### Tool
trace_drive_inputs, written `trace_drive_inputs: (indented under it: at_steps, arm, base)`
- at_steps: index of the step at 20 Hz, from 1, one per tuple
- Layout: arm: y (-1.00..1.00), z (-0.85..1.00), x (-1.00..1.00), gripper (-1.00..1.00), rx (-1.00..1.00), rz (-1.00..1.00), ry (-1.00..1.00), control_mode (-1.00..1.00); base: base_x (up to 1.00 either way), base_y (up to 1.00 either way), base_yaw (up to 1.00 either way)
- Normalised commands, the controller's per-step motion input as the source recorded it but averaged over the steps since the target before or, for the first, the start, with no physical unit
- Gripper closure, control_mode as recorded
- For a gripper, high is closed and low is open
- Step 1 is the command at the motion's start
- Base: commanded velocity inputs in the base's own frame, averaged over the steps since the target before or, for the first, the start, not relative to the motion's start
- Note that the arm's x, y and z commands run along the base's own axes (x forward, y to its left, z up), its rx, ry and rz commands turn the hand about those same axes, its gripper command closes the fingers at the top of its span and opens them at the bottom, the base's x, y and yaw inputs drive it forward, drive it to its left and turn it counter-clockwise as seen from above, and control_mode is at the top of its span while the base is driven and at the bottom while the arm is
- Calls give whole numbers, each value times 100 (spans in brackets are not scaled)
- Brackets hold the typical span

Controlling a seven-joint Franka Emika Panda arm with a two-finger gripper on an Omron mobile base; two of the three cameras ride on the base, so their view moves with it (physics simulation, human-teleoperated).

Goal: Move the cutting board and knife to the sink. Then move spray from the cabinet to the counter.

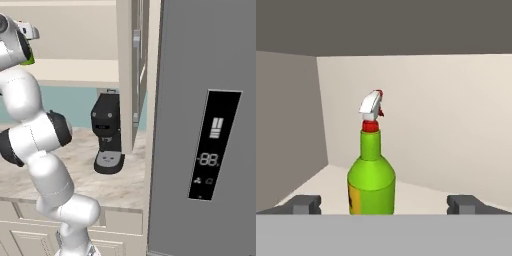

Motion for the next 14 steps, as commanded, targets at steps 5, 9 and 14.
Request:
trace_drive_inputs:
  at_steps: [5, 9, 14]
  arm:
    - [25, 0, 31, -100, 0, 0, 0, -100]
    - [22, 0, 36, -100, 0, 0, 0, -100]
    - [21, 0, 33, -100, 0, 0, 0, -100]
  base:
    - [0, 0, 0]
    - [0, 0, 0]
    - [0, 0, 0]
